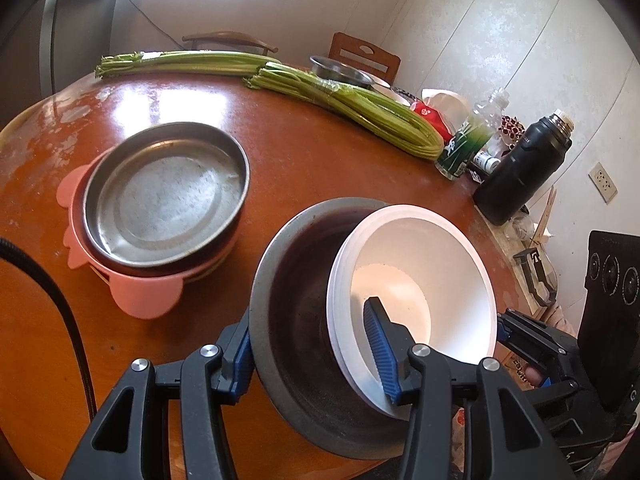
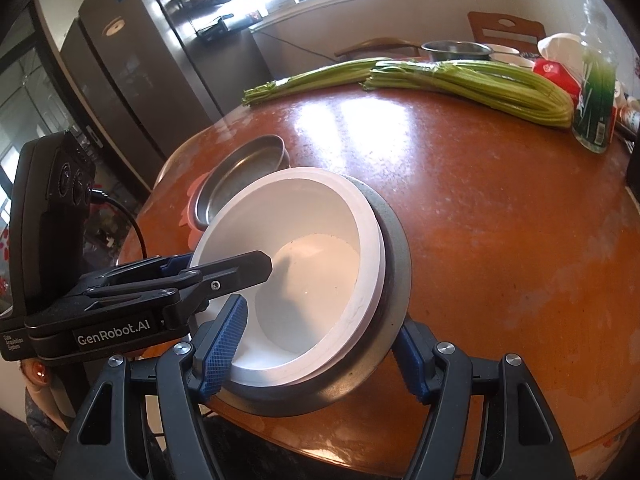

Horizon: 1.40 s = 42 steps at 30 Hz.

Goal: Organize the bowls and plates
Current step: 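Lift the nested bowl stack with the left tool toward the pink plate stack, then lower the bowl stack onto the steel pan with the left tool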

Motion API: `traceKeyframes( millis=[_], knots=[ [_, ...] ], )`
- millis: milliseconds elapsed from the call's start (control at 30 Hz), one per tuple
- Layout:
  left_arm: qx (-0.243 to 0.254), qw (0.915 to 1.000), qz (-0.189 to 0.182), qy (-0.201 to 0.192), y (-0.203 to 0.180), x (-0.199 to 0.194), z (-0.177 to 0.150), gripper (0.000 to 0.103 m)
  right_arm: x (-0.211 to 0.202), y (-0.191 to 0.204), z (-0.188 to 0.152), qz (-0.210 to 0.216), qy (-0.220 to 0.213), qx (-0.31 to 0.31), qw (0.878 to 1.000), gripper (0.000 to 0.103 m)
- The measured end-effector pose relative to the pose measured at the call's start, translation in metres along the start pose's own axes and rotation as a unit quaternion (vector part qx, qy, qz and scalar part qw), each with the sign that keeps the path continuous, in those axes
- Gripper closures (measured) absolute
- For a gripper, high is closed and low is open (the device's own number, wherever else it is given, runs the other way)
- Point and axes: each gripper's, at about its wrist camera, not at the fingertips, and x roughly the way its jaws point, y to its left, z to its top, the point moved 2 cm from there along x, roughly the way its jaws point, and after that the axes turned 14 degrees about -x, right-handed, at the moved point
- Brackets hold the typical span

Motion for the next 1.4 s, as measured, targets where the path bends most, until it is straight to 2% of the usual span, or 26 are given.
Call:
traceKeyframes(
  millis=[267, 700, 1033, 1400],
  knots=[
    [0.003, 0.9998, 0.007, -0.02, 0.008, -0.015, 0.02, 0.052, 0.004, 0.012, 0.029, 0.003, -0.013, -0.017, 1.0, 0.031],
    [-0.007, 0.9982, 0.019, -0.057, 0.036, -0.049, 0.072, 0.052, 0.023, 0.04, 0.092, 0.019, -0.031, -0.047, 0.998, 0.031],
    [-0.02, 0.9976, 0.025, -0.061, 0.067, -0.046, 0.102, 0.052, 0.054, 0.052, 0.122, 0.027, -0.023, -0.056, 0.998, 0.031],
    [-0.042, 0.9972, 0.034, -0.052, 0.098, -0.028, 0.115, 0.052, 0.09, 0.054, 0.131, 0.032, -0.003, -0.06, 0.998, 0.031]
  ],
)
